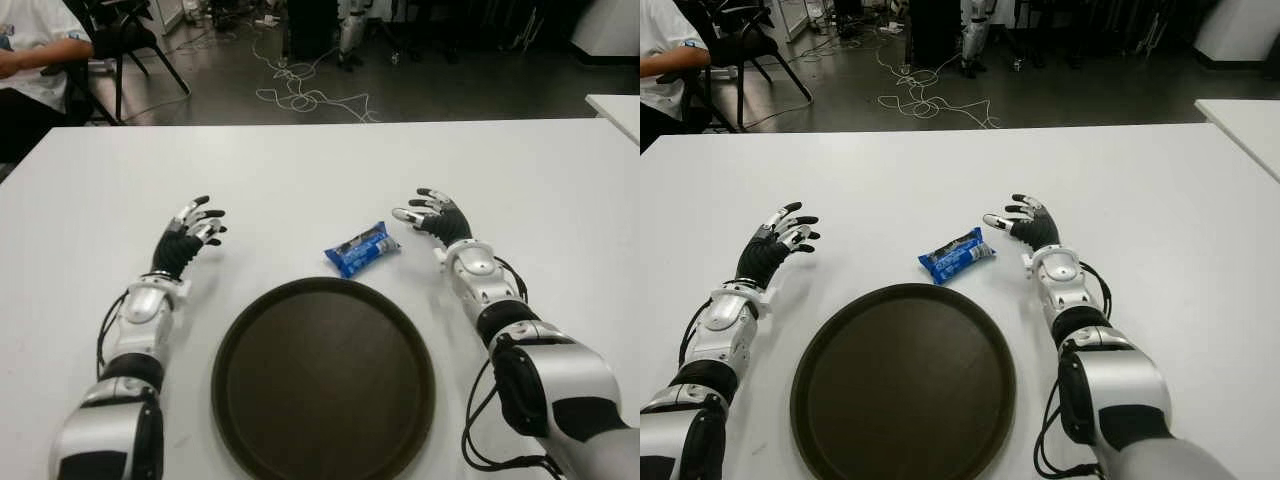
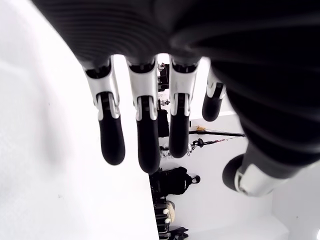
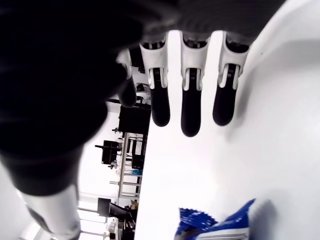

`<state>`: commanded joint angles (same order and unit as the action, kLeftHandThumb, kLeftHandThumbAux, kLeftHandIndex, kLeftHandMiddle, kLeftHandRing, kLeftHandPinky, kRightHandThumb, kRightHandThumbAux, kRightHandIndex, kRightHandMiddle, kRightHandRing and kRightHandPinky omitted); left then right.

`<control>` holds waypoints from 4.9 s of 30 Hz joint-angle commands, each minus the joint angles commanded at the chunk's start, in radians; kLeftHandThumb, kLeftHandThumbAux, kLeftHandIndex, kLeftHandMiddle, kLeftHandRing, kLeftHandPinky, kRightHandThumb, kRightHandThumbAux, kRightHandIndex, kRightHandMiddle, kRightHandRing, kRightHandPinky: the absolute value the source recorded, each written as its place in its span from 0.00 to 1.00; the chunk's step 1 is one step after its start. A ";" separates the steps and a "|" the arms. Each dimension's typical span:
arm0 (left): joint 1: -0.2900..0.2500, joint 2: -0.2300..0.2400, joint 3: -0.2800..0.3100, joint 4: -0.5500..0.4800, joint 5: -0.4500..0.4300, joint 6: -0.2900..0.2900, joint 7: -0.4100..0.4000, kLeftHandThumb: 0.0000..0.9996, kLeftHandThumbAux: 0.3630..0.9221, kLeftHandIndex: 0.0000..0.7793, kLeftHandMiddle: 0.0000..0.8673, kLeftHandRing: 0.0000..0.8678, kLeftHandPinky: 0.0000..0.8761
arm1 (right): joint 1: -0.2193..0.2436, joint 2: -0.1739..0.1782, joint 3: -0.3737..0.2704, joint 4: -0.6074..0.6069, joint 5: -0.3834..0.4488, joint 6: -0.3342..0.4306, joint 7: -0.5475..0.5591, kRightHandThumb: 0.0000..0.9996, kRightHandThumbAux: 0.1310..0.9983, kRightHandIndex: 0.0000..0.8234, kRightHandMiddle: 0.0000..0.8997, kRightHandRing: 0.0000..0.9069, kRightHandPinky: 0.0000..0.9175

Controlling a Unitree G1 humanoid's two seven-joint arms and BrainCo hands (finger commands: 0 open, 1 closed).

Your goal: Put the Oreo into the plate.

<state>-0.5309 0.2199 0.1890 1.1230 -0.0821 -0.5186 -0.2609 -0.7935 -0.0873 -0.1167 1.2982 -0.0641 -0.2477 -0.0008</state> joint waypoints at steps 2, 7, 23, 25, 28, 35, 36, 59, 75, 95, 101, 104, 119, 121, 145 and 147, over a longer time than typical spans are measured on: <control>-0.001 -0.001 0.002 0.001 -0.002 0.000 0.001 0.26 0.43 0.16 0.33 0.39 0.45 | 0.001 0.000 0.003 0.000 -0.006 -0.004 0.001 0.00 0.74 0.23 0.29 0.32 0.35; -0.002 -0.002 0.005 0.003 -0.005 -0.005 0.001 0.27 0.43 0.17 0.33 0.39 0.45 | 0.002 0.001 0.002 0.001 -0.009 -0.008 0.003 0.00 0.75 0.24 0.30 0.32 0.34; -0.001 0.005 -0.008 -0.004 0.008 -0.018 0.005 0.22 0.42 0.18 0.33 0.39 0.44 | 0.001 0.001 0.012 0.000 -0.015 -0.016 0.002 0.00 0.73 0.24 0.30 0.31 0.33; -0.002 0.004 -0.008 -0.005 0.006 -0.011 0.004 0.22 0.42 0.17 0.33 0.39 0.45 | 0.001 0.001 0.014 0.001 -0.016 -0.014 0.002 0.00 0.72 0.24 0.30 0.31 0.33; -0.003 0.003 -0.008 -0.006 0.003 -0.001 0.006 0.23 0.42 0.16 0.33 0.39 0.45 | 0.001 -0.001 0.015 0.001 -0.015 -0.014 0.002 0.00 0.72 0.25 0.30 0.31 0.33; -0.006 0.000 -0.007 -0.004 0.001 0.009 0.009 0.25 0.44 0.16 0.32 0.38 0.44 | 0.003 -0.001 0.015 -0.001 -0.012 -0.025 0.004 0.00 0.72 0.24 0.30 0.32 0.35; -0.006 -0.001 -0.007 -0.005 0.001 0.010 0.010 0.25 0.44 0.16 0.32 0.38 0.45 | 0.004 -0.002 0.018 -0.002 -0.014 -0.027 0.003 0.00 0.72 0.24 0.30 0.32 0.34; -0.011 -0.006 -0.007 -0.004 0.000 0.016 0.015 0.24 0.45 0.17 0.33 0.38 0.44 | 0.004 -0.007 0.023 -0.002 -0.015 -0.034 0.033 0.00 0.72 0.25 0.31 0.32 0.33; -0.013 -0.004 -0.008 0.000 0.002 0.014 0.016 0.25 0.45 0.17 0.34 0.39 0.46 | 0.002 -0.006 0.024 0.000 -0.019 -0.032 0.034 0.00 0.72 0.23 0.30 0.31 0.33; -0.011 -0.002 -0.019 -0.004 0.016 0.016 0.026 0.20 0.47 0.17 0.32 0.37 0.45 | 0.001 -0.007 0.022 0.001 -0.017 -0.027 0.031 0.00 0.75 0.24 0.30 0.31 0.33; -0.013 -0.004 -0.019 -0.004 0.018 0.023 0.033 0.20 0.47 0.18 0.33 0.39 0.45 | 0.002 -0.008 0.023 0.001 -0.019 -0.029 0.028 0.00 0.74 0.23 0.30 0.31 0.33; -0.012 -0.005 -0.017 -0.003 0.017 0.024 0.034 0.19 0.46 0.19 0.34 0.39 0.46 | 0.004 -0.009 0.024 0.000 -0.021 -0.030 0.026 0.00 0.74 0.23 0.30 0.31 0.33; -0.009 -0.006 -0.012 -0.007 0.008 0.024 0.028 0.21 0.47 0.20 0.35 0.39 0.45 | 0.004 -0.006 0.028 0.000 -0.026 -0.027 0.016 0.00 0.69 0.23 0.29 0.30 0.31; -0.009 -0.006 -0.011 -0.007 0.007 0.027 0.026 0.21 0.48 0.20 0.35 0.39 0.44 | 0.004 -0.006 0.028 0.000 -0.025 -0.027 0.017 0.00 0.69 0.23 0.29 0.30 0.31; 0.011 -0.006 -0.006 -0.038 0.003 0.058 0.034 0.21 0.50 0.20 0.33 0.38 0.45 | -0.020 -0.047 0.068 -0.105 -0.071 -0.161 -0.034 0.00 0.71 0.23 0.29 0.28 0.27; 0.011 -0.007 -0.006 -0.040 0.003 0.062 0.037 0.21 0.51 0.20 0.33 0.38 0.45 | -0.017 -0.058 0.080 -0.127 -0.078 -0.181 -0.029 0.00 0.72 0.22 0.28 0.28 0.28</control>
<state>-0.5202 0.2128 0.1833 1.0828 -0.0795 -0.4570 -0.2243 -0.8106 -0.1449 -0.0367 1.1708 -0.1422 -0.4286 -0.0302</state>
